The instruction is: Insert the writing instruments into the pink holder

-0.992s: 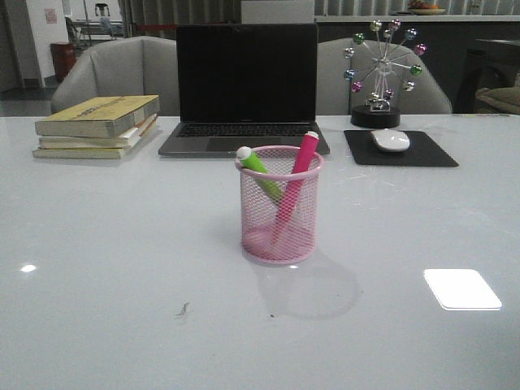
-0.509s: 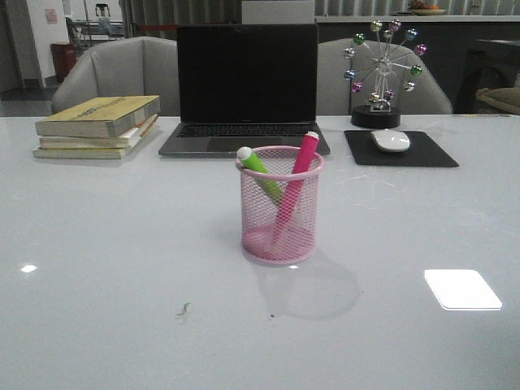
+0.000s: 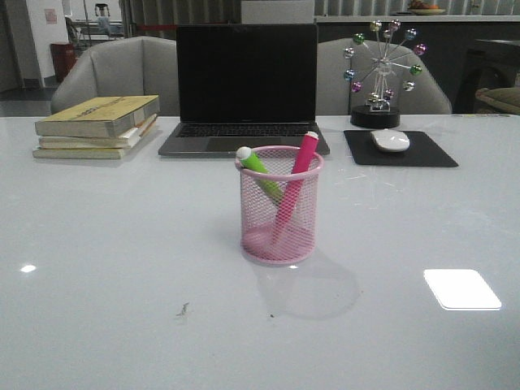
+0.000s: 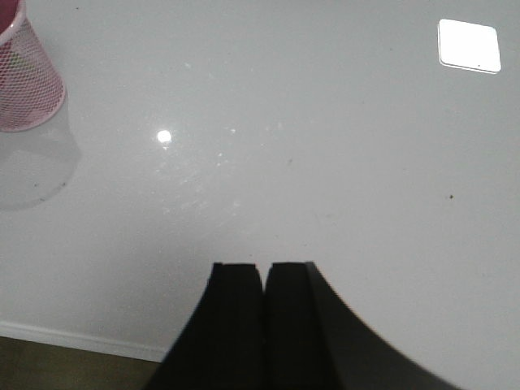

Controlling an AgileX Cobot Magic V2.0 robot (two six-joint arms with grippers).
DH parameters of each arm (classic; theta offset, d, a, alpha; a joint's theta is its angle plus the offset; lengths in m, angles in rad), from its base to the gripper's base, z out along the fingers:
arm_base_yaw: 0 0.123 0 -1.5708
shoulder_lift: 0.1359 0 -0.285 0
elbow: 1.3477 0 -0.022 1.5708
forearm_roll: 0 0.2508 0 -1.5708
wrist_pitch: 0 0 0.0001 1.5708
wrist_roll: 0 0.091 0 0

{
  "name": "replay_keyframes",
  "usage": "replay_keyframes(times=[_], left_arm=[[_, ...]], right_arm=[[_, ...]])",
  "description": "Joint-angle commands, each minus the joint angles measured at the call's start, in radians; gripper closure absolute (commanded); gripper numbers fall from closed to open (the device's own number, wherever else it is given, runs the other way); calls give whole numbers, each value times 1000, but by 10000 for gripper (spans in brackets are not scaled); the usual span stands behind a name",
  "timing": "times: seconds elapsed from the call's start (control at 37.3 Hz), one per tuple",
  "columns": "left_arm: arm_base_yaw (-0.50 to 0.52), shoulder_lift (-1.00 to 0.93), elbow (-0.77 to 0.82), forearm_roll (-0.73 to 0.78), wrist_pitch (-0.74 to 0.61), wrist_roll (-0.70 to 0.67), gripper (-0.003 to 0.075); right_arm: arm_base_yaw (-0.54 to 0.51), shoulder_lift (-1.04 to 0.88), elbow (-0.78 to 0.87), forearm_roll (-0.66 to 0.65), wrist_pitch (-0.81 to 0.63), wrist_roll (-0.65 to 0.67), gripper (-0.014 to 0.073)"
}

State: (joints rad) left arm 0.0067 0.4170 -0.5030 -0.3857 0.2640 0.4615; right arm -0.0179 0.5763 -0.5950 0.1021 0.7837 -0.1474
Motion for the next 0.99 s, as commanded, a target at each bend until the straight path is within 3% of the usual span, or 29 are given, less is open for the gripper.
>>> replay_keyframes(times=[0.0,0.7,0.97], left_arm=[[3,4,-28,-7,-69,0,283],[1,10,-27,-7,-69,0,283],[1,10,-27,-7,-69,0,283]], right_arm=[[1,1,-26,-2,-72,-1,536],[1,0,-26,-2,-67,-1,536],[4,-174,-23,-4,-94,-1,536]])
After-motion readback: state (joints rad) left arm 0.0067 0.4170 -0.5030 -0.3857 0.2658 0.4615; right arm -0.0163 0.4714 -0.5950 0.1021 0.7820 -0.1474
